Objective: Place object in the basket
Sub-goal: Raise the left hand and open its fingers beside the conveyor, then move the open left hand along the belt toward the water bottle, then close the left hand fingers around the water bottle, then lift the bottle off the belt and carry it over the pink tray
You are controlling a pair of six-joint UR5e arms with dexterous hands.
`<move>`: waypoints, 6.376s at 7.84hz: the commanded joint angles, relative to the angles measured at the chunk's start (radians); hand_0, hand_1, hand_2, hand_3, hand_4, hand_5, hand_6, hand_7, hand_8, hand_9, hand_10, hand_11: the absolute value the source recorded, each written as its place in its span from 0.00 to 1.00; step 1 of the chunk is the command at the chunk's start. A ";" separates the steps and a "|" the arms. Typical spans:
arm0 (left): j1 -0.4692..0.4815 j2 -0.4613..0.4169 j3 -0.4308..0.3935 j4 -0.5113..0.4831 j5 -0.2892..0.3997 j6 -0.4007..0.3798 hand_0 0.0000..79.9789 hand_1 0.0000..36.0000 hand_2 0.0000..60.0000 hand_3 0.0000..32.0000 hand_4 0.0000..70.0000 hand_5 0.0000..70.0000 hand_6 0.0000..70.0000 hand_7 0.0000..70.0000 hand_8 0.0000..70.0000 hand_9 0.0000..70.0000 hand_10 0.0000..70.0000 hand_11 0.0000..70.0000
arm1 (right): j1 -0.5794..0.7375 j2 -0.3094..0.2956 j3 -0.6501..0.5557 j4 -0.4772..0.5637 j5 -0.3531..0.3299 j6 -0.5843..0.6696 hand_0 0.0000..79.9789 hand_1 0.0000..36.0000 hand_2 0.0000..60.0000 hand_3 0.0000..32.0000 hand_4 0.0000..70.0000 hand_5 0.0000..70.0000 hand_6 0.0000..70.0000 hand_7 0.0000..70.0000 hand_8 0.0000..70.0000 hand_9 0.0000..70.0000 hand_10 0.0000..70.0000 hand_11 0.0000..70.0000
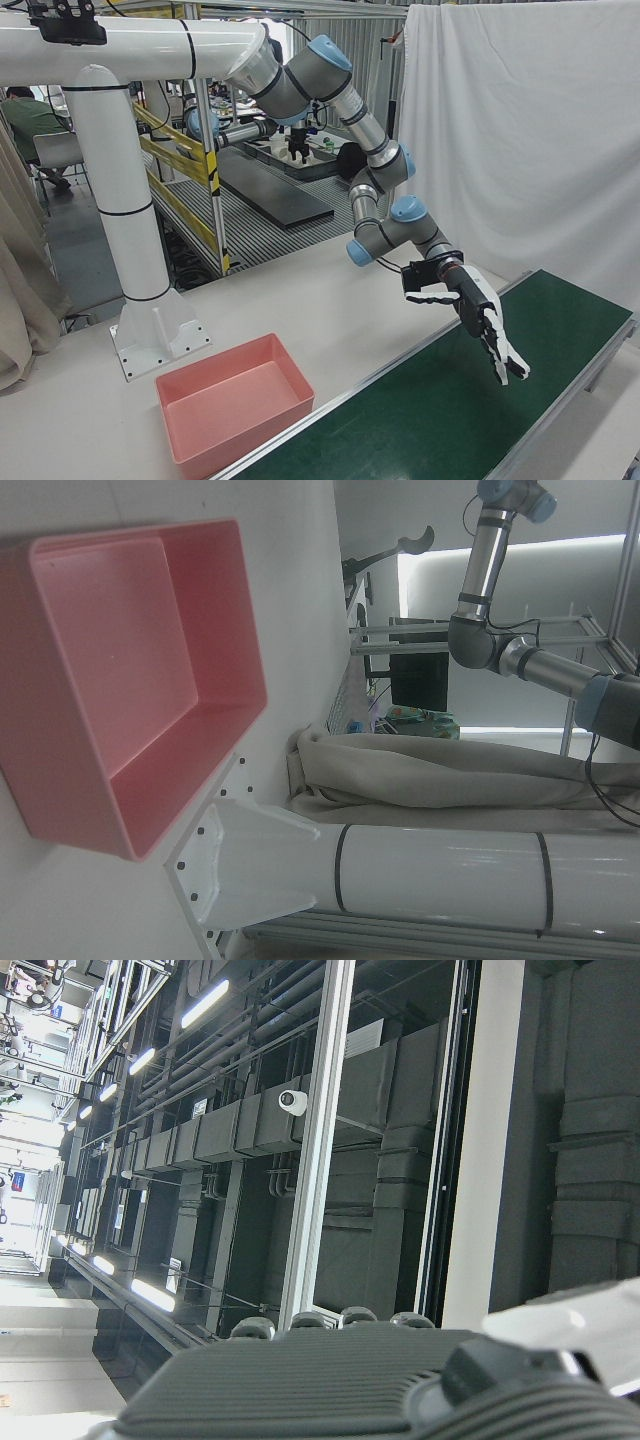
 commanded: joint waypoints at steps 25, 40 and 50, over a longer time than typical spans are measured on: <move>0.249 -0.217 0.062 0.156 -0.290 0.099 0.66 0.27 0.00 0.00 0.13 0.17 0.02 0.00 0.02 0.00 0.08 0.13 | 0.000 0.000 0.000 0.000 0.000 0.000 0.00 0.00 0.00 0.00 0.00 0.00 0.00 0.00 0.00 0.00 0.00 0.00; 0.249 -0.385 0.192 0.203 -0.289 0.111 0.69 0.45 0.05 0.00 0.36 0.58 0.17 0.22 0.20 0.28 0.32 0.49 | 0.000 0.000 0.000 0.000 0.000 0.000 0.00 0.00 0.00 0.00 0.00 0.00 0.00 0.00 0.00 0.00 0.00 0.00; 0.255 -0.363 -0.148 0.466 -0.176 0.070 0.71 0.67 0.99 0.00 0.78 0.99 0.85 0.73 0.72 0.84 0.60 0.85 | 0.000 0.000 0.000 0.000 0.000 0.000 0.00 0.00 0.00 0.00 0.00 0.00 0.00 0.00 0.00 0.00 0.00 0.00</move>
